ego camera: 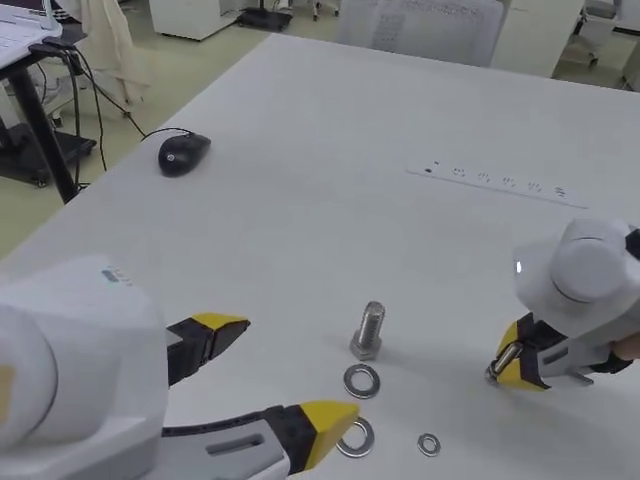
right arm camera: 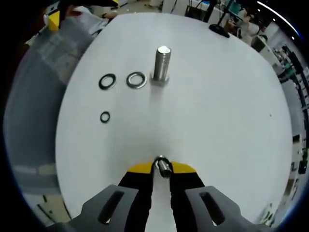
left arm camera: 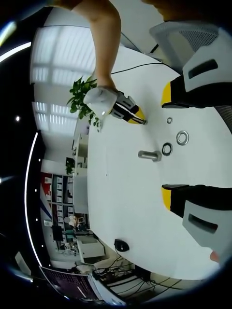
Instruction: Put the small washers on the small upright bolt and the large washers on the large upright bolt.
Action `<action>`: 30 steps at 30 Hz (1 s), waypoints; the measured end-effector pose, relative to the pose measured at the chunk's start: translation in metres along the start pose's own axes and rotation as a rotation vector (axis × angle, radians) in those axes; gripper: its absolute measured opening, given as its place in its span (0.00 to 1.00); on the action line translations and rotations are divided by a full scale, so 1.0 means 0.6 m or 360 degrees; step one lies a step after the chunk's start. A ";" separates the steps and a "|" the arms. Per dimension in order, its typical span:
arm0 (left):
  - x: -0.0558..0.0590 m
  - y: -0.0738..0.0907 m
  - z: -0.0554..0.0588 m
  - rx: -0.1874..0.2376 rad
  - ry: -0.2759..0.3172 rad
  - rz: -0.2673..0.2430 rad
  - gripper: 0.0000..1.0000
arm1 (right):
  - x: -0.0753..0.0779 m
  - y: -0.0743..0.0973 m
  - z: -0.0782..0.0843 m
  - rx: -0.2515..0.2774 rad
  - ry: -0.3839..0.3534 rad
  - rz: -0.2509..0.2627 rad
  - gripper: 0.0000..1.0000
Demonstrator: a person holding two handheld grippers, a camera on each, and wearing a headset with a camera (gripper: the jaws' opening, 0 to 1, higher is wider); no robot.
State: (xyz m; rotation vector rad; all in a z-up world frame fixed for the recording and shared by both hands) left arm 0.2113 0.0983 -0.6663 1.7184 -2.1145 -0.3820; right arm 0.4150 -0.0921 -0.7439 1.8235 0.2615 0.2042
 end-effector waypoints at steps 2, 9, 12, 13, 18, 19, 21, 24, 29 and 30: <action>-0.001 0.000 0.001 -0.0003 0.0000 -0.0001 0.63 | -0.001 -0.003 0.001 -0.0005 -0.0001 -0.0004 0.13; 0.000 -0.001 0.000 0.0003 -0.0002 0.0006 0.63 | -0.001 0.001 0.002 0.0009 -0.0006 0.0006 0.15; 0.000 -0.001 -0.003 0.0014 -0.0002 0.0008 0.63 | -0.001 0.009 0.003 0.0014 -0.0014 0.0019 0.16; 0.001 0.000 -0.004 0.0017 -0.0004 0.0007 0.63 | -0.002 0.012 0.005 0.0013 -0.0017 0.0020 0.16; 0.003 0.003 -0.008 0.0027 -0.0021 0.0013 0.63 | -0.015 0.029 0.013 0.0015 -0.0055 0.0048 0.16; 0.004 0.004 -0.009 0.0027 -0.0028 0.0015 0.63 | -0.018 0.032 0.014 0.0015 -0.0061 0.0054 0.16; 0.006 0.005 -0.011 0.0033 -0.0039 0.0019 0.63 | -0.027 0.039 0.018 0.0017 -0.0078 0.0066 0.16; 0.009 0.007 -0.016 0.0035 -0.0063 0.0027 0.63 | -0.042 0.049 0.023 0.0028 -0.0100 0.0082 0.16; 0.012 0.013 -0.025 0.0063 -0.0093 0.0036 0.63 | -0.079 0.067 0.024 0.0049 -0.0090 0.0103 0.16; 0.013 0.015 -0.026 0.0069 -0.0095 0.0043 0.63 | -0.085 0.070 0.023 0.0055 -0.0090 0.0100 0.16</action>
Point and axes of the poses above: the centre of the closed fingertips' face, and the gripper's own axes: y roughly backward along the fingers, x roughly to its right, z roughly out of its underside, the point moved 7 cm from there along y, roughly backward along the fingers, and after that the axes turned 6 degrees about -z, right-handed, at the moved point
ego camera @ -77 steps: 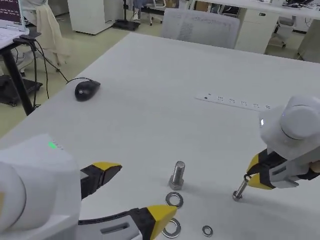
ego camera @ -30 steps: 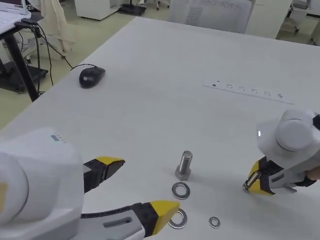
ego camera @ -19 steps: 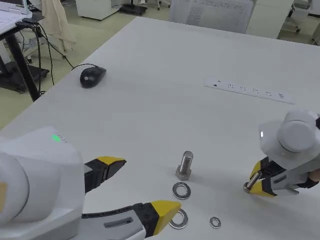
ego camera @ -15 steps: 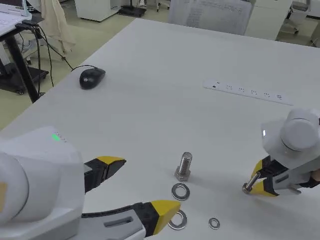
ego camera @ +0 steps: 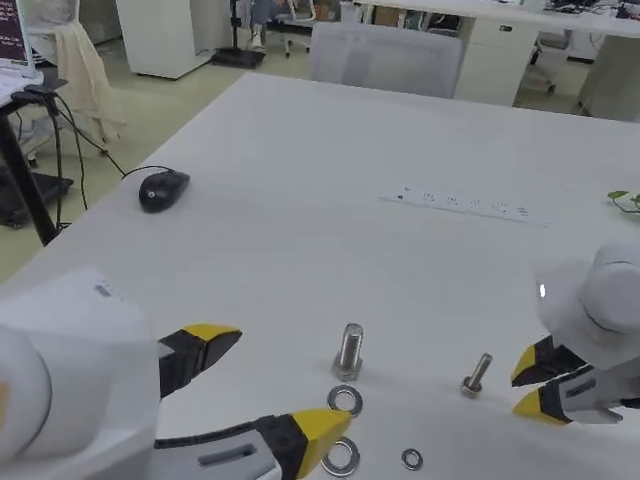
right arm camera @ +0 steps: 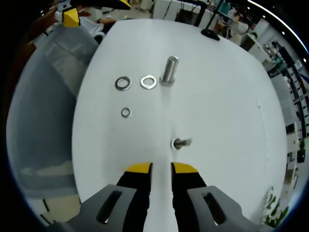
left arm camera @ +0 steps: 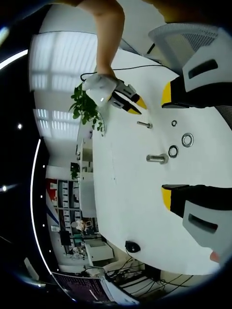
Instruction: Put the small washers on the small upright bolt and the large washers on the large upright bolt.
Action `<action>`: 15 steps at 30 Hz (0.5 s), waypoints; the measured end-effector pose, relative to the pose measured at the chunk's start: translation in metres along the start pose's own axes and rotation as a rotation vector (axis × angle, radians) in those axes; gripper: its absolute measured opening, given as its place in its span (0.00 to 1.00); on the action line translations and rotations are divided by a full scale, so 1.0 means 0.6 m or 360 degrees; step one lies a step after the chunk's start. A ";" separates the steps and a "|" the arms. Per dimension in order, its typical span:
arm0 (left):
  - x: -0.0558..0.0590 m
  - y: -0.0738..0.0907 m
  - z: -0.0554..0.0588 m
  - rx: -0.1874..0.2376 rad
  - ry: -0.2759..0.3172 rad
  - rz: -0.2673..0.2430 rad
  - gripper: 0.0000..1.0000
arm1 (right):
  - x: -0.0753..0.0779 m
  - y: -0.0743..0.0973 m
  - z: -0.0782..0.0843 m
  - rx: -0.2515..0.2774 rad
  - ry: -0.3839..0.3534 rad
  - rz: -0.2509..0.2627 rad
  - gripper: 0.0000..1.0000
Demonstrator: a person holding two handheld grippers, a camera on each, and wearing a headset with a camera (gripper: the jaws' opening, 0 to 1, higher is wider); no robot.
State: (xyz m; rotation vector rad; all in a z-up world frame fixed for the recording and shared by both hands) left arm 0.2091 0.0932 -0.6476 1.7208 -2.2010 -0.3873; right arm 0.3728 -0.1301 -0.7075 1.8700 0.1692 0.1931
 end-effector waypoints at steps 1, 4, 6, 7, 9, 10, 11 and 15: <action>0.000 0.001 0.000 0.0001 0.0000 0.0000 0.63 | -0.009 0.004 -0.001 0.0001 -0.0001 -0.0004 0.16; 0.001 0.006 0.000 0.0009 -0.0012 0.0007 0.63 | -0.026 0.010 -0.004 0.0004 0.0012 0.0004 0.16; 0.002 0.010 -0.001 0.0020 -0.0008 0.0010 0.63 | -0.037 0.011 -0.011 0.0022 0.0022 0.0001 0.16; 0.003 0.012 -0.001 0.0024 -0.0013 0.0013 0.63 | -0.044 0.010 -0.015 0.0027 0.0034 -0.0008 0.16; 0.005 0.017 -0.001 0.0032 -0.0020 0.0018 0.63 | -0.051 0.009 -0.020 0.0018 0.0053 -0.0018 0.16; 0.007 0.020 -0.001 0.0040 -0.0025 0.0029 0.63 | -0.055 0.006 -0.025 0.0012 0.0064 -0.0023 0.16; 0.007 0.021 -0.001 0.0039 -0.0027 0.0028 0.63 | -0.058 0.005 -0.028 0.0009 0.0073 -0.0029 0.16; 0.009 0.031 0.002 0.0047 -0.0028 0.0037 0.63 | -0.069 -0.007 -0.051 0.0011 0.0107 -0.0057 0.16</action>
Point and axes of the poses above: the centre of the closed fingertips' face, and the gripper's own axes: y roughly backward along the fingers, x roughly to its right, z roughly out of its underside, the point moved 7 cm from there along y, roughly backward along the fingers, and after that the axes turned 6 degrees about -z, right-handed, at the moved point
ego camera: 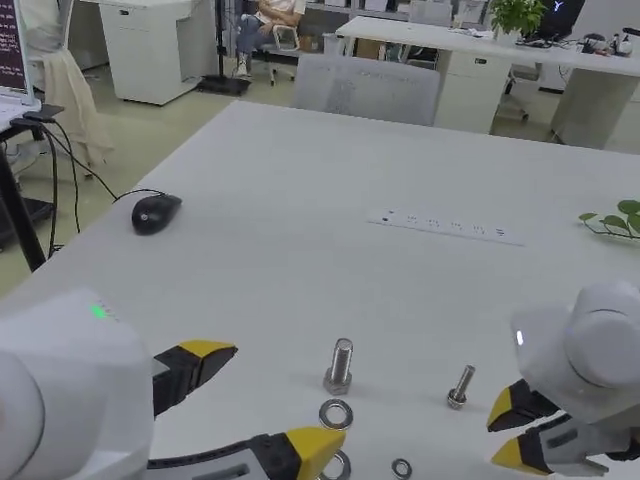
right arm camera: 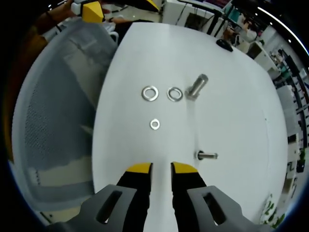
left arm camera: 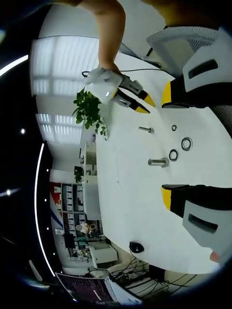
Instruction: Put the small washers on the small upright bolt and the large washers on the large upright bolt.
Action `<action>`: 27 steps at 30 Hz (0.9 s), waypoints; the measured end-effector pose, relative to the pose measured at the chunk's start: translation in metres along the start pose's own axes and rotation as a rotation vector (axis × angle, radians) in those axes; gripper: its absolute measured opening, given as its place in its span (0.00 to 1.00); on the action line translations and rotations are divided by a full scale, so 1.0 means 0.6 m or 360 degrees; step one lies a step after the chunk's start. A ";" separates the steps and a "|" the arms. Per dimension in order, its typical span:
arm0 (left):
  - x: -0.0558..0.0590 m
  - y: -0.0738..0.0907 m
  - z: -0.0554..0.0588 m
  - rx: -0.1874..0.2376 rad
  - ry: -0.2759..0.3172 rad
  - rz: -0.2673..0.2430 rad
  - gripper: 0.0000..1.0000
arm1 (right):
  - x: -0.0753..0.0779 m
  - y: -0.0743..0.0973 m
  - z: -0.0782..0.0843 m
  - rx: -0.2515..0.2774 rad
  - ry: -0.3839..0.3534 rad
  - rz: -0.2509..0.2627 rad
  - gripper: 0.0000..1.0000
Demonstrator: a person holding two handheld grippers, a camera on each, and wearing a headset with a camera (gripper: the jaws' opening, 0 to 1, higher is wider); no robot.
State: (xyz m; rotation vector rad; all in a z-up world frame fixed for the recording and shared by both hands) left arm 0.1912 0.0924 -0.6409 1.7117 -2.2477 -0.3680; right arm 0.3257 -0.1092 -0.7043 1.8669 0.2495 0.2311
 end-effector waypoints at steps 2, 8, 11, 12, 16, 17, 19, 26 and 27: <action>0.000 0.005 0.001 0.0007 0.0002 0.0003 0.63 | -0.004 -0.005 -0.010 0.0001 0.0026 -0.0015 0.16; -0.002 0.011 0.005 0.0010 0.0013 -0.0006 0.63 | -0.006 -0.022 -0.035 -0.0008 0.0086 -0.0060 0.16; -0.004 0.012 0.005 0.0020 0.0025 -0.0011 0.63 | -0.004 -0.034 -0.041 -0.0016 0.0104 -0.0078 0.16; -0.004 0.012 0.006 0.0020 0.0026 -0.0013 0.63 | -0.004 -0.038 -0.042 -0.0027 0.0111 -0.0087 0.16; -0.005 0.011 0.007 0.0006 0.0023 -0.0018 0.63 | -0.001 -0.049 -0.046 -0.0027 0.0136 -0.0108 0.16; -0.003 0.009 0.007 0.0005 0.0014 -0.0018 0.63 | 0.003 -0.055 -0.046 -0.0029 0.0131 -0.0113 0.17; -0.002 0.005 0.007 -0.0002 0.0019 -0.0014 0.63 | 0.006 -0.063 -0.048 -0.0032 0.0135 -0.0123 0.17; -0.001 -0.004 0.011 -0.0008 0.0045 -0.0013 0.63 | 0.012 -0.090 -0.055 -0.0031 0.0140 -0.0170 0.18; -0.001 -0.004 0.011 -0.0009 0.0046 -0.0013 0.63 | 0.012 -0.093 -0.055 -0.0034 0.0141 -0.0175 0.18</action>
Point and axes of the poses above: the centre of the closed fingertips' face, and the gripper's own axes: y roughly backward along the fingers, x roughly to its right, z roughly out of its underside, the point moved 7 cm from there along y, roughly backward along the fingers, and after that the axes turned 6 degrees about -z, right-handed, at the moved point
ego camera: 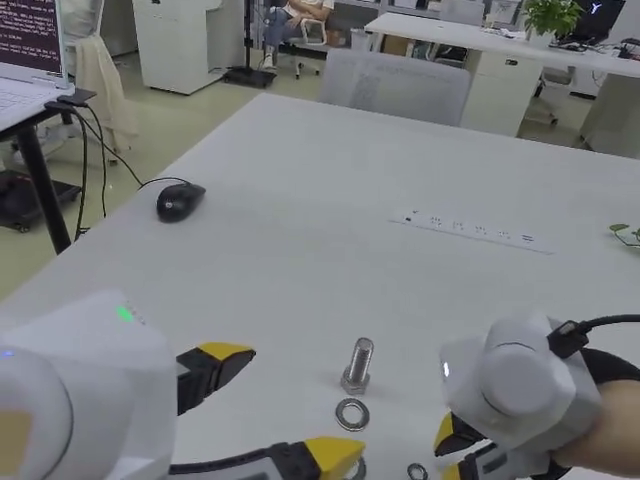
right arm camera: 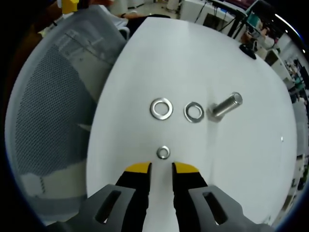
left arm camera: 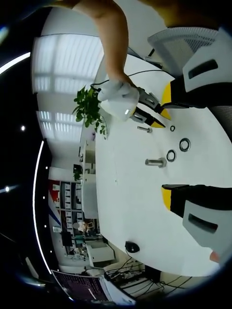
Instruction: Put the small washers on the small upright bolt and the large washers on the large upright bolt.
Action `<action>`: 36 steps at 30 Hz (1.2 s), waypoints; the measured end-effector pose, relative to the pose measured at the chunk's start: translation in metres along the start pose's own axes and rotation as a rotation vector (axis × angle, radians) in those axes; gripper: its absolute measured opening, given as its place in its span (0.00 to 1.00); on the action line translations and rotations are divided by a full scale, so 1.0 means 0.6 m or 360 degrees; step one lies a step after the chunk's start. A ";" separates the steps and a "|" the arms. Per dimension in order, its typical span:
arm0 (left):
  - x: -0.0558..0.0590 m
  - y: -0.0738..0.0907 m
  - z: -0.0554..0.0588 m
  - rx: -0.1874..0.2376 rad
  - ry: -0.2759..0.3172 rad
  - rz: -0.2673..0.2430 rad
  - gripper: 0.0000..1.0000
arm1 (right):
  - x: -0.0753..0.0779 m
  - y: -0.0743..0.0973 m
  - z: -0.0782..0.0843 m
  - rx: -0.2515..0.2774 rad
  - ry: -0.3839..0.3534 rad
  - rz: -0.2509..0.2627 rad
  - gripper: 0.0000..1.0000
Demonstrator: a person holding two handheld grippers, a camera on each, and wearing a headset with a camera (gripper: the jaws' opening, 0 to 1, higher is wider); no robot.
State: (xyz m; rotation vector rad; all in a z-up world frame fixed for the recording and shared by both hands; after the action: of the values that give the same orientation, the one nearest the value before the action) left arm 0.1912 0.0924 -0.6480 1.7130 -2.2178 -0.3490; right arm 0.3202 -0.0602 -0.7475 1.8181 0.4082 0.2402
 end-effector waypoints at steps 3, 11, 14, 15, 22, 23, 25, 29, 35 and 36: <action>-0.001 -0.003 0.003 -0.0009 0.0012 -0.0002 0.63 | 0.004 -0.009 -0.002 0.0008 -0.0007 -0.0014 0.18; -0.005 -0.007 0.002 -0.0006 0.0035 -0.0020 0.63 | 0.013 -0.021 -0.004 0.0015 -0.0010 -0.0036 0.19; -0.007 -0.008 0.002 -0.0005 0.0043 -0.0029 0.63 | 0.013 -0.020 -0.006 0.0029 -0.0023 -0.0046 0.19; -0.007 -0.008 0.002 -0.0006 0.0042 -0.0031 0.63 | 0.013 -0.020 -0.006 0.0027 -0.0020 -0.0051 0.19; -0.009 -0.010 0.004 -0.0009 0.0050 -0.0042 0.63 | 0.012 -0.020 -0.008 0.0011 -0.0018 -0.0068 0.19; -0.009 -0.010 0.004 -0.0007 0.0053 -0.0043 0.63 | 0.010 -0.021 -0.009 0.0015 -0.0016 -0.0068 0.19; -0.010 -0.010 0.005 -0.0009 0.0057 -0.0051 0.63 | 0.009 -0.021 -0.010 0.0013 -0.0012 -0.0065 0.19; -0.009 -0.010 0.006 -0.0011 0.0064 -0.0054 0.63 | 0.008 -0.021 -0.010 0.0012 0.0003 -0.0063 0.18; -0.008 -0.007 0.006 -0.0009 0.0062 -0.0057 0.63 | 0.008 -0.021 -0.010 0.0006 0.0031 -0.0070 0.18; -0.009 -0.007 0.006 -0.0010 0.0065 -0.0058 0.63 | 0.008 -0.021 -0.010 0.0010 0.0042 -0.0070 0.18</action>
State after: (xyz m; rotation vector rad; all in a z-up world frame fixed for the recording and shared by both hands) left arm 0.1947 0.0964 -0.6534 1.7438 -2.1571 -0.3261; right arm 0.3202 -0.0498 -0.7582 1.8116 0.4679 0.2330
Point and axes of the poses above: the centre of the closed fingertips' face, and the gripper's own axes: y roughly backward along the fingers, x roughly to its right, z roughly out of its underside, the point moved 7 cm from there along y, roughly backward along the fingers, and after that the axes turned 6 degrees about -z, right-handed, at the moved point
